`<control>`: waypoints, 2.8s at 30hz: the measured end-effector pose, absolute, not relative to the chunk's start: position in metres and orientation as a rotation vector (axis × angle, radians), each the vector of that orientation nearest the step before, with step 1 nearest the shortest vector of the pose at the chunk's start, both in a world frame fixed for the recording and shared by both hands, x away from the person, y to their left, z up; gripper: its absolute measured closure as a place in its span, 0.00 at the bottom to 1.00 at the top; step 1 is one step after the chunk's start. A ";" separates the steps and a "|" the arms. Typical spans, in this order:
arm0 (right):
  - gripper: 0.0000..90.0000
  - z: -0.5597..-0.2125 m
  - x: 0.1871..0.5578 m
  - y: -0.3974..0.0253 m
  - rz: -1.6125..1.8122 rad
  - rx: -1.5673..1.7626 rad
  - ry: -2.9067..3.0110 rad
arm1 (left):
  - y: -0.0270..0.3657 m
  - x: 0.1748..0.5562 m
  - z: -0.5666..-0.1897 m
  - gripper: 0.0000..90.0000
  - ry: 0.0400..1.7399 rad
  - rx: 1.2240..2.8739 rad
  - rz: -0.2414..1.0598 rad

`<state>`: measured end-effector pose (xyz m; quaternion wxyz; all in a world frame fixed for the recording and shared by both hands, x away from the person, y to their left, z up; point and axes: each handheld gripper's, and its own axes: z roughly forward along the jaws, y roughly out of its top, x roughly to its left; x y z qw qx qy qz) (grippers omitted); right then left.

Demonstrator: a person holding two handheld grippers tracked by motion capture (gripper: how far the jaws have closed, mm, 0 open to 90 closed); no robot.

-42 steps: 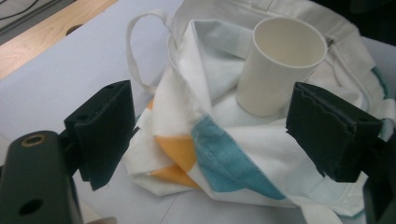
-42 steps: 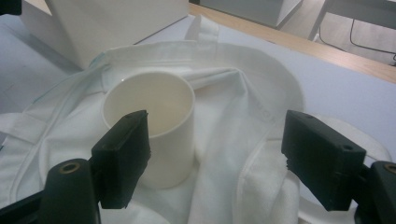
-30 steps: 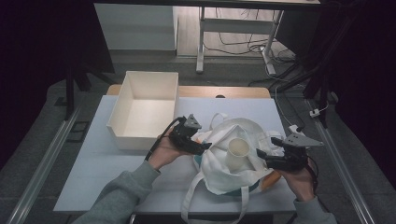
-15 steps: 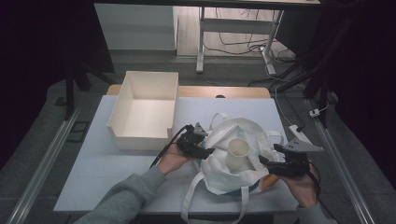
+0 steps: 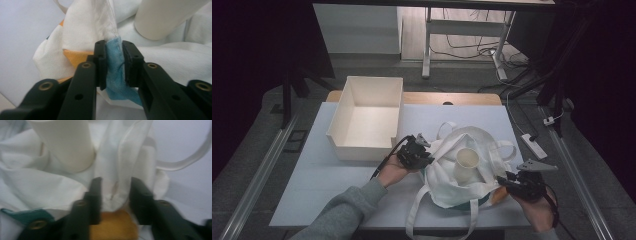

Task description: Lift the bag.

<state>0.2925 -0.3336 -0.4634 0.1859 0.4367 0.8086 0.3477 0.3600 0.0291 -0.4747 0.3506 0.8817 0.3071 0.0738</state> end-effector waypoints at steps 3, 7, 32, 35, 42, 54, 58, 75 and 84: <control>0.92 -0.460 0.292 -0.333 0.964 1.204 2.282 | 0.032 0.357 -0.471 0.89 0.780 2.273 0.187; 0.94 -0.452 0.290 -0.333 1.005 1.168 2.276 | 0.038 0.352 -0.463 0.90 0.757 2.246 0.171; 0.96 -0.382 0.291 -0.333 1.290 0.962 2.039 | 0.113 0.337 -0.395 0.91 0.742 1.963 0.209; 0.96 -0.377 0.299 -0.329 1.323 0.952 2.019 | 0.119 0.336 -0.392 0.91 0.749 1.935 0.215; 0.97 -0.361 0.310 -0.327 1.363 0.926 1.956 | 0.137 0.337 -0.376 0.92 0.757 1.849 0.247; 1.00 -0.323 0.324 -0.325 1.396 0.886 1.878 | 0.147 0.340 -0.355 0.93 0.747 1.805 0.301; 1.00 -0.313 0.329 -0.328 1.387 0.879 1.835 | 0.151 0.347 -0.348 0.93 0.759 1.785 0.315; 1.00 -0.346 0.344 -0.330 1.375 0.963 1.930 | 0.131 0.362 -0.379 0.93 0.784 1.858 0.245; 0.86 -0.363 0.338 -0.324 1.362 0.967 2.052 | 0.130 0.365 -0.390 0.92 0.806 1.871 0.232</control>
